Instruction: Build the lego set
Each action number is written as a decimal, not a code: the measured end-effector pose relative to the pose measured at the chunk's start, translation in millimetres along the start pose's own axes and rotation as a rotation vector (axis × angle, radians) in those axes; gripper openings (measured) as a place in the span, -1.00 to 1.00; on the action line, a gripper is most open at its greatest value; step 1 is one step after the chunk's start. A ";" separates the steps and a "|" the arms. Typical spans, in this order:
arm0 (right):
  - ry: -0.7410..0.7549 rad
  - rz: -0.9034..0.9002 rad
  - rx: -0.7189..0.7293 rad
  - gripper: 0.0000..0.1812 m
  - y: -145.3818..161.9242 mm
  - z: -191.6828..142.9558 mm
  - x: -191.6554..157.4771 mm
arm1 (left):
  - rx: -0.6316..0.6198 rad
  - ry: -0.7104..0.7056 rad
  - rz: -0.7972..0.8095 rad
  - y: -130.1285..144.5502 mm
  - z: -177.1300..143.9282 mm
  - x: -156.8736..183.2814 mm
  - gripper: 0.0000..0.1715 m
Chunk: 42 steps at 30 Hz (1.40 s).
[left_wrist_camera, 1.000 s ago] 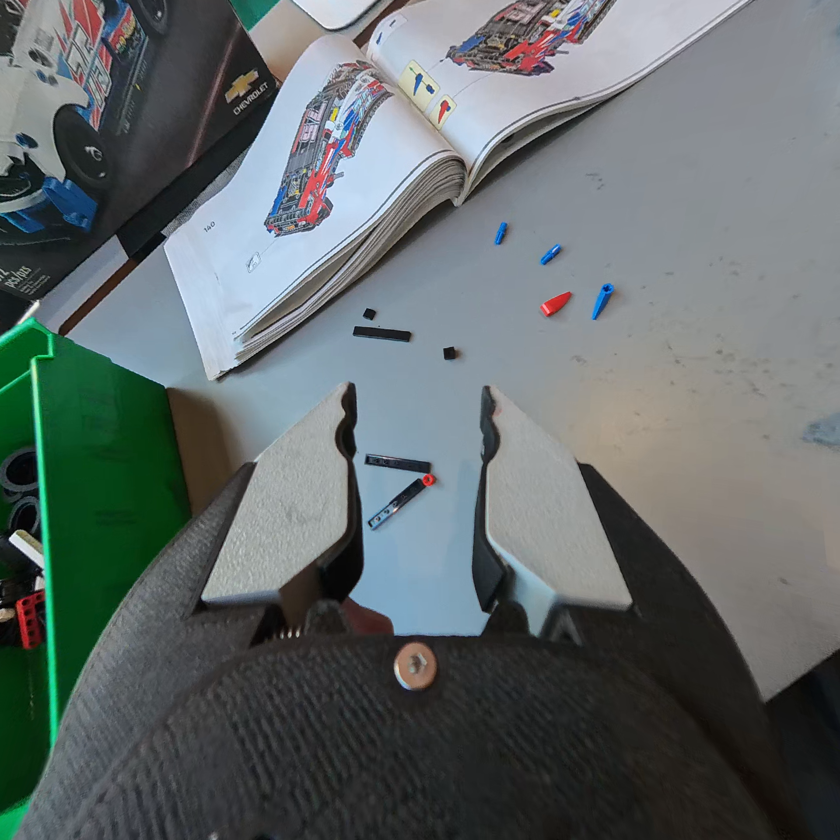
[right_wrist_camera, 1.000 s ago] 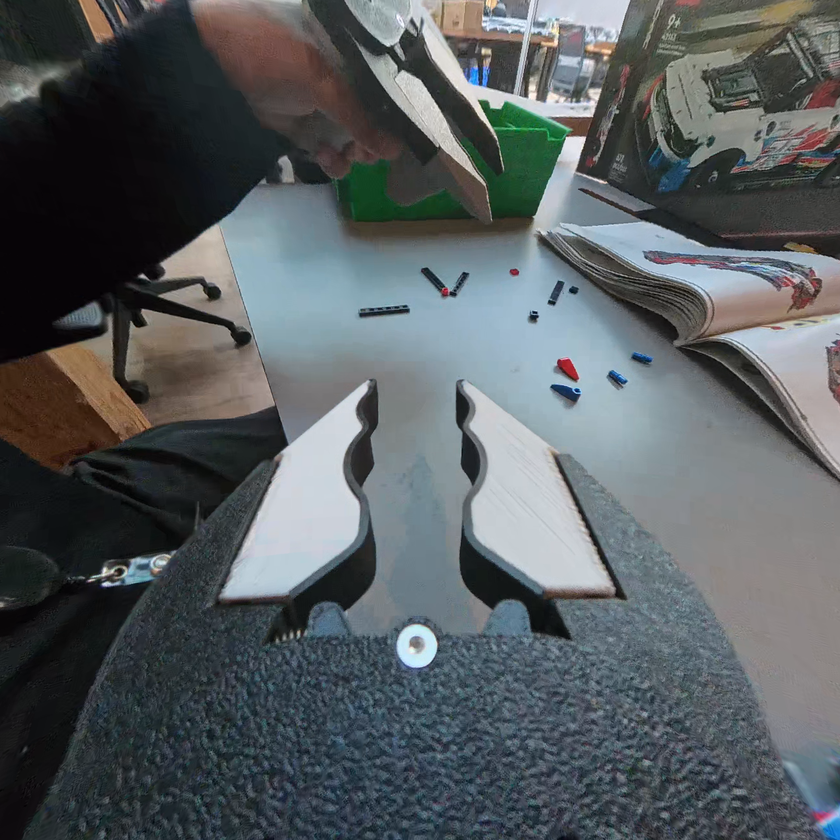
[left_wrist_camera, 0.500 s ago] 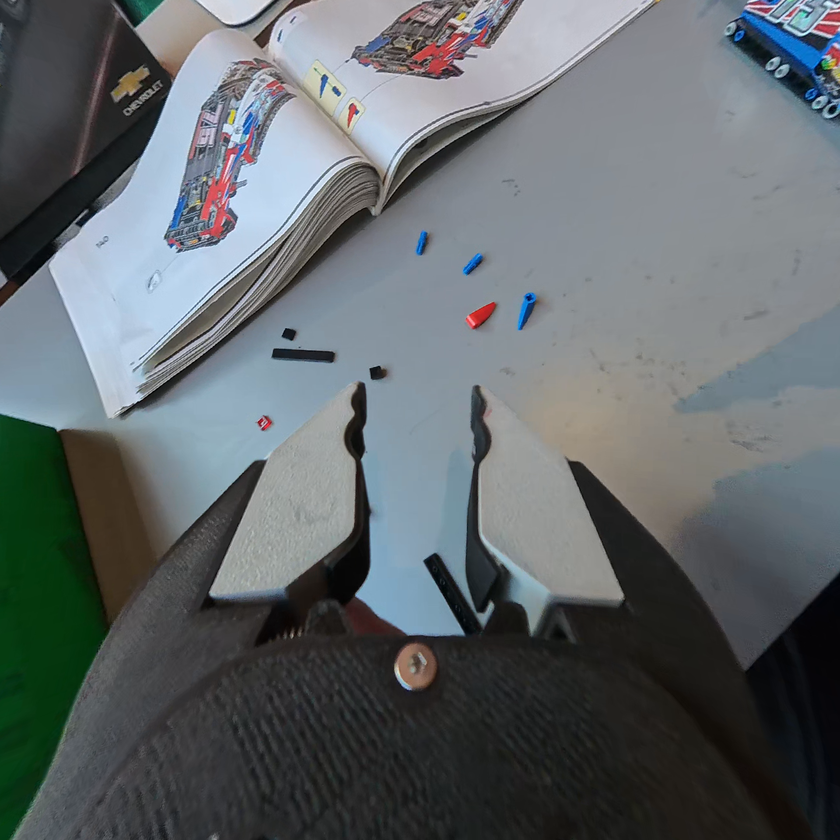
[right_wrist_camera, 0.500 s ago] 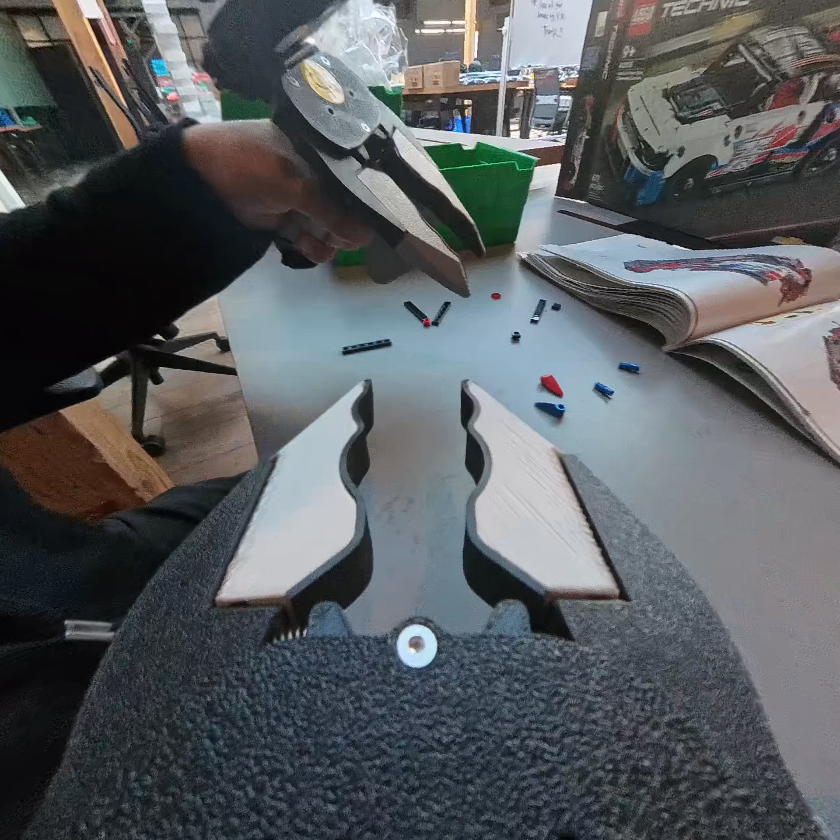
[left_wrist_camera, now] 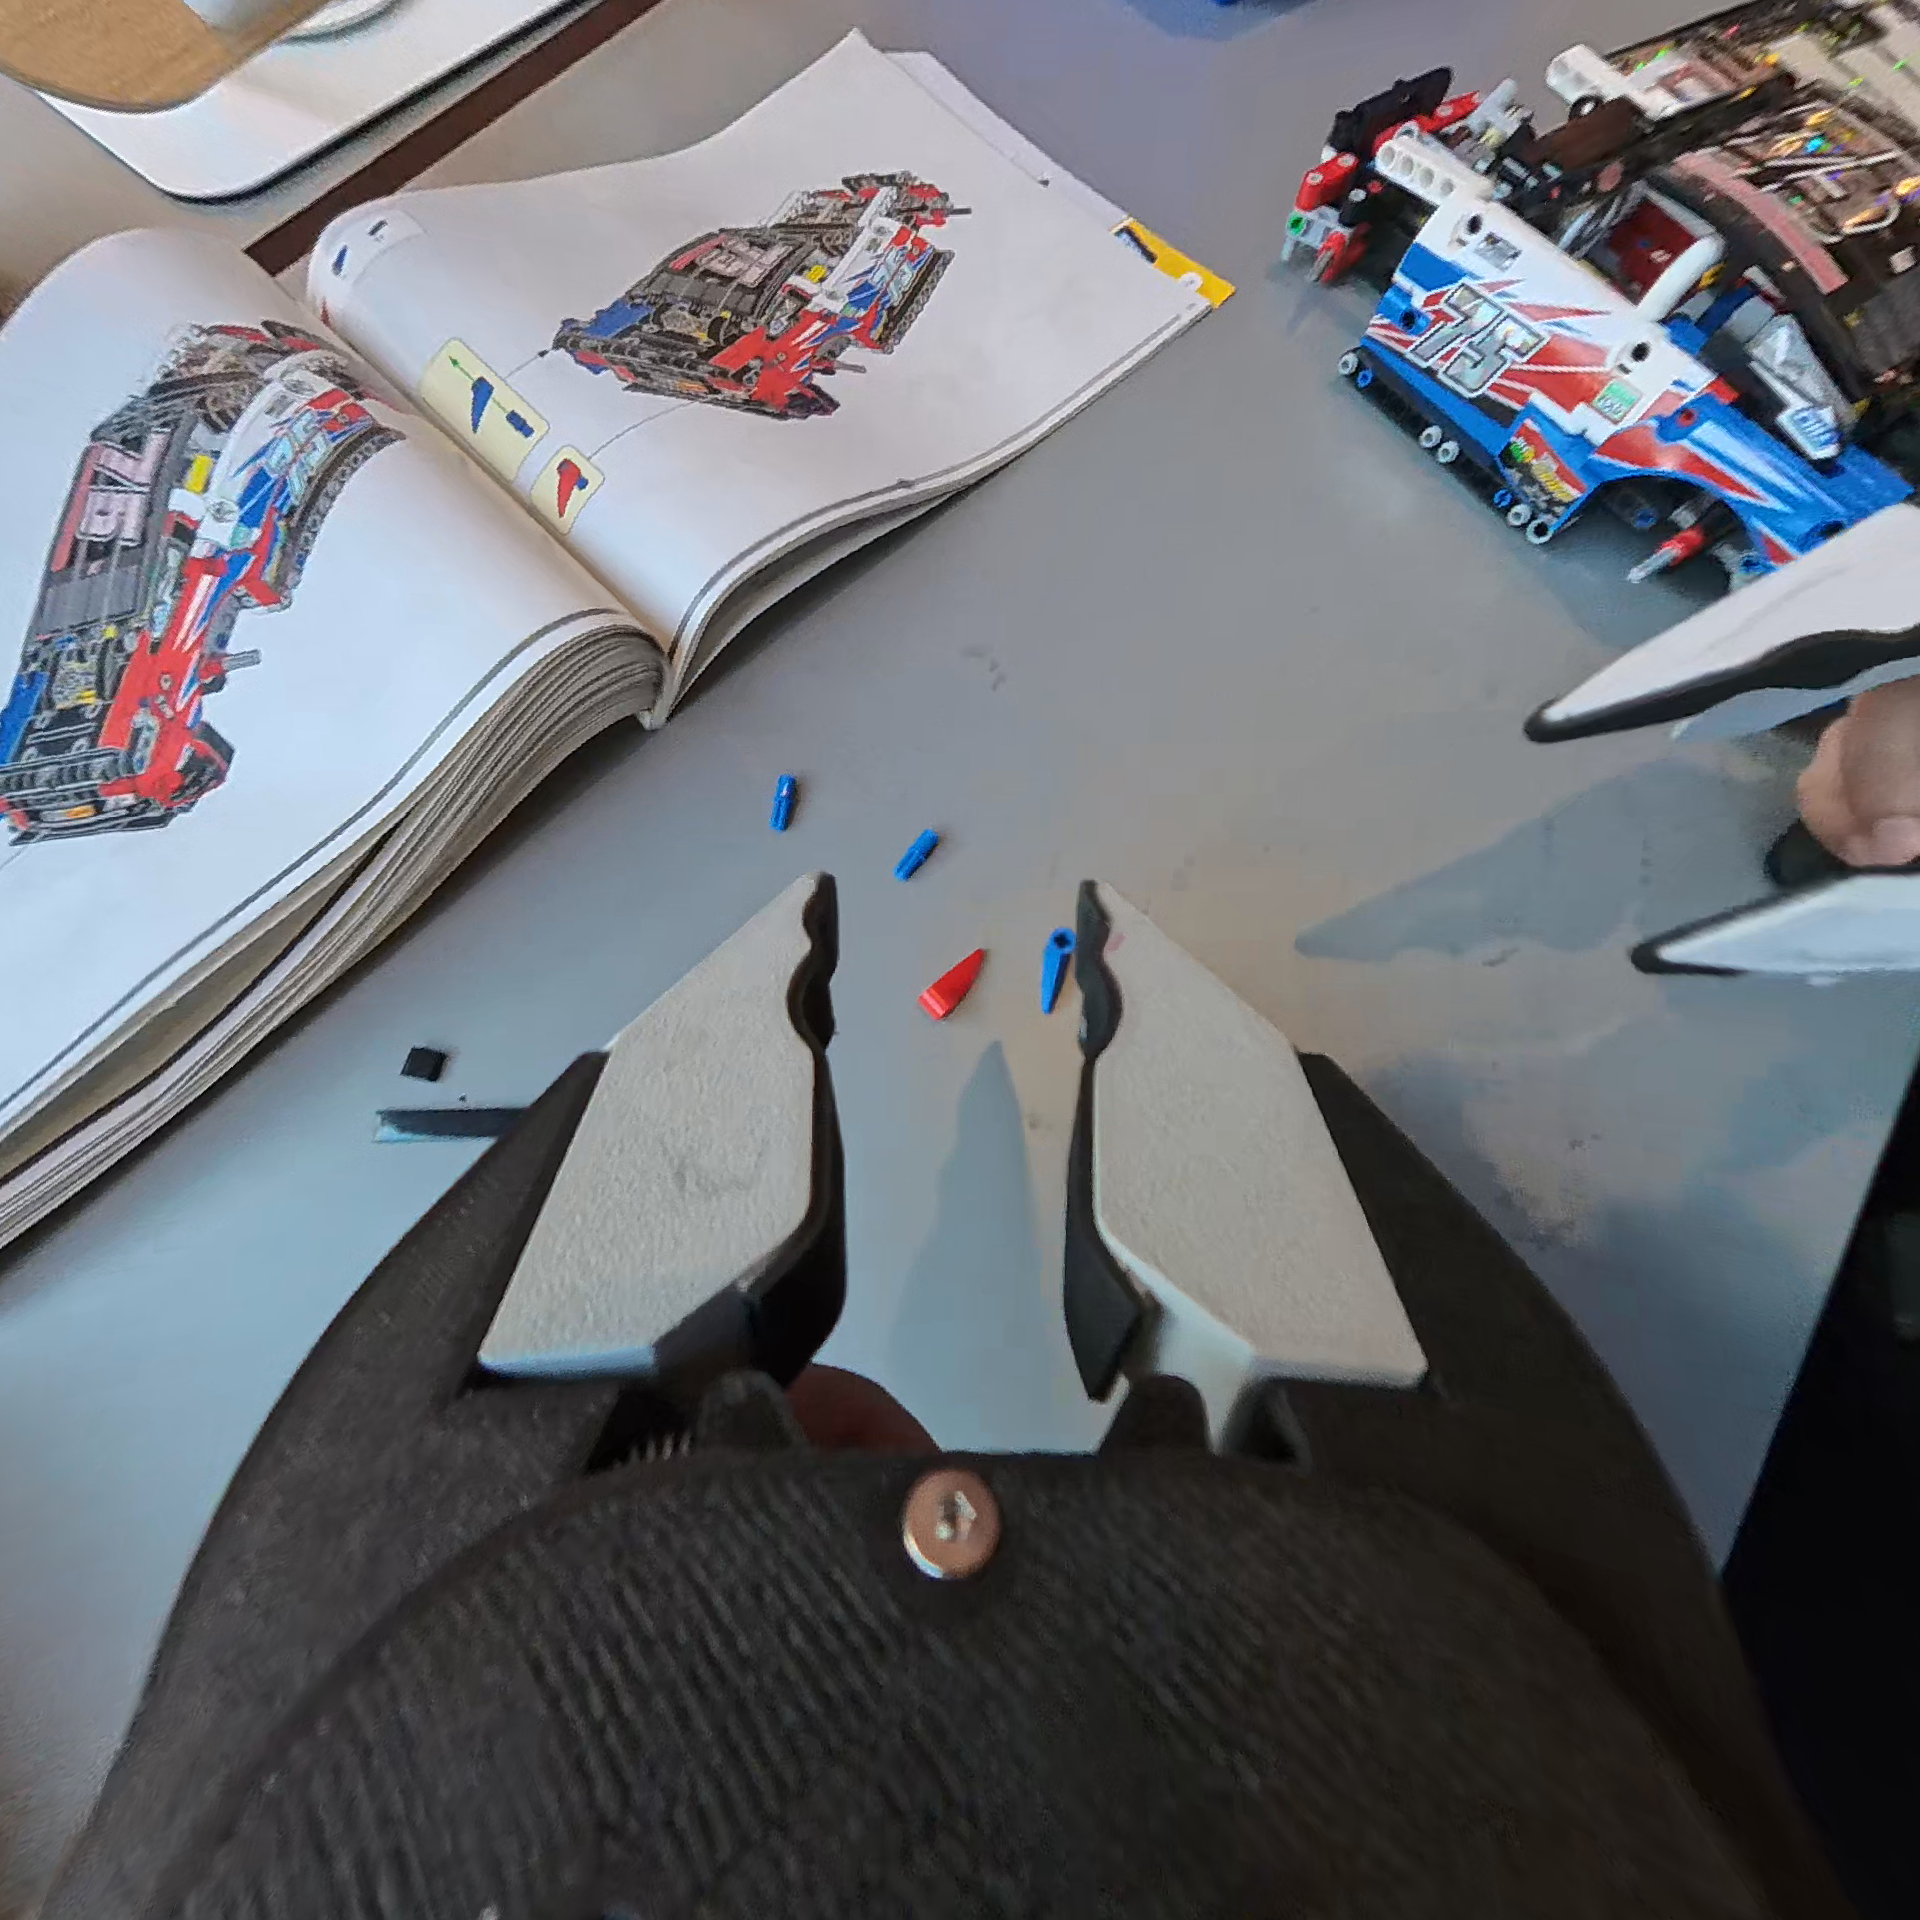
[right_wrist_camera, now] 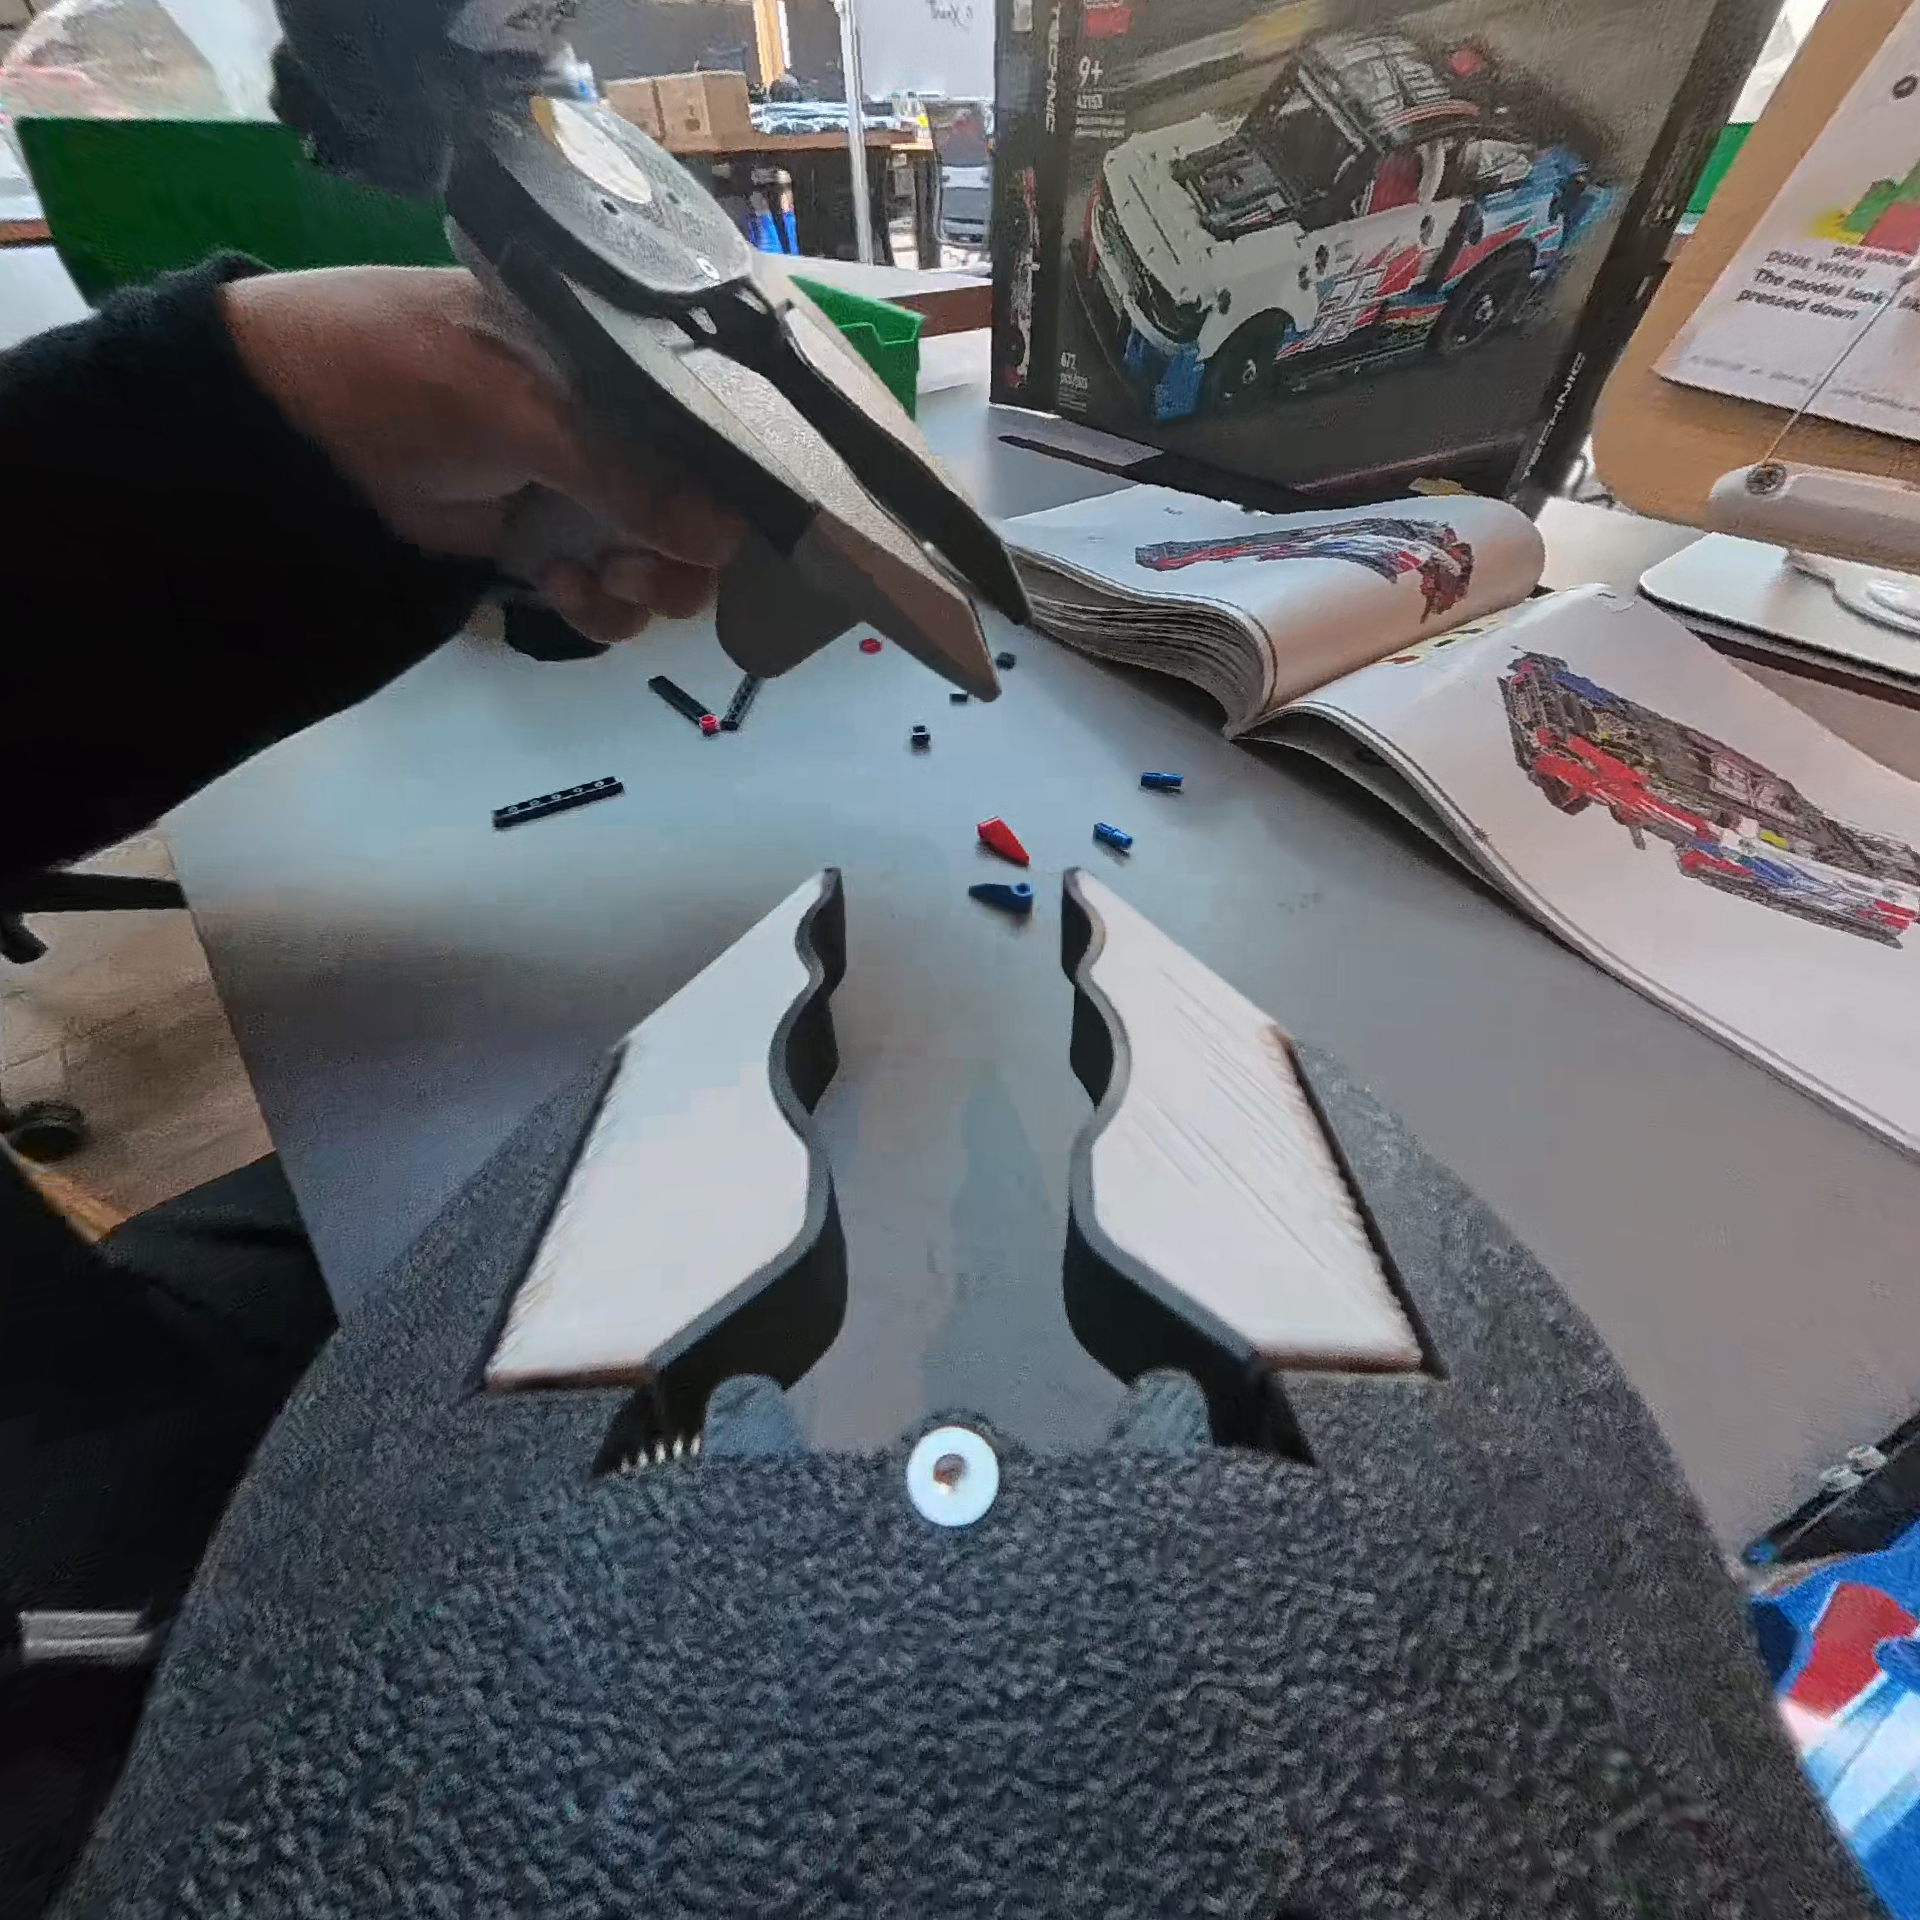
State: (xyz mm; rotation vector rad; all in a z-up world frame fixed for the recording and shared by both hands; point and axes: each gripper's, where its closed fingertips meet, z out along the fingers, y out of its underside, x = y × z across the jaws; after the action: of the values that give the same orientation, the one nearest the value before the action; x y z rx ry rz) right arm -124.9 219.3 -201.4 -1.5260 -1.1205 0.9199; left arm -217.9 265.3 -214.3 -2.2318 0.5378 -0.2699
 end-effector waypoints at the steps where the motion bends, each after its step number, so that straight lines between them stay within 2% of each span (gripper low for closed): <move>1: 0.024 0.007 -0.001 -0.57 0.4 -2.1 7.1 | 0.001 0.012 -0.009 -0.6 2.4 1.4 -0.50; 4: 0.043 0.015 -0.002 -0.60 1.5 -7.9 17.0 | -0.025 -0.023 0.000 7.7 12.0 -1.6 -0.50; 9: -0.018 -0.042 -0.045 -0.59 6.4 2.6 -0.6 | -0.081 -0.044 0.008 38.8 11.4 -5.8 -0.46; 13: -0.034 -0.020 -0.064 -0.67 7.3 14.9 -1.5 | -0.109 -0.009 0.065 53.2 4.4 -1.9 -0.62; 22: -0.031 -0.044 -0.207 -0.71 23.5 44.9 -1.8 | -0.149 -0.069 0.260 52.2 22.2 -15.7 -0.69; 24: -0.040 -0.060 -0.213 -0.71 23.8 49.0 -3.0 | -0.158 -0.087 0.262 51.6 21.8 -14.5 -0.67; 27: -0.030 -0.060 -0.231 -0.72 25.9 53.2 -0.2 | -0.119 -0.035 0.221 52.7 18.1 1.6 -0.66; 30: -0.024 -0.051 -0.240 -0.72 26.9 54.6 1.7 | -0.103 -0.045 0.187 52.4 19.2 -2.1 -0.64; 35: -0.006 -0.077 -0.262 -0.72 29.8 58.2 3.1 | -0.091 -0.035 0.178 50.2 25.5 -6.0 -0.75; 42: 0.008 -0.076 -0.266 -0.72 30.3 59.5 5.7 | -0.113 -0.034 0.261 47.2 36.8 -8.7 -0.74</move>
State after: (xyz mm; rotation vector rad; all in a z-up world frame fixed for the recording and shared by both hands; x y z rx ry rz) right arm -172.7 238.5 -244.2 -1.6855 -1.3270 0.7336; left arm -226.1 266.3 -274.2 -2.2391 0.8343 -0.0683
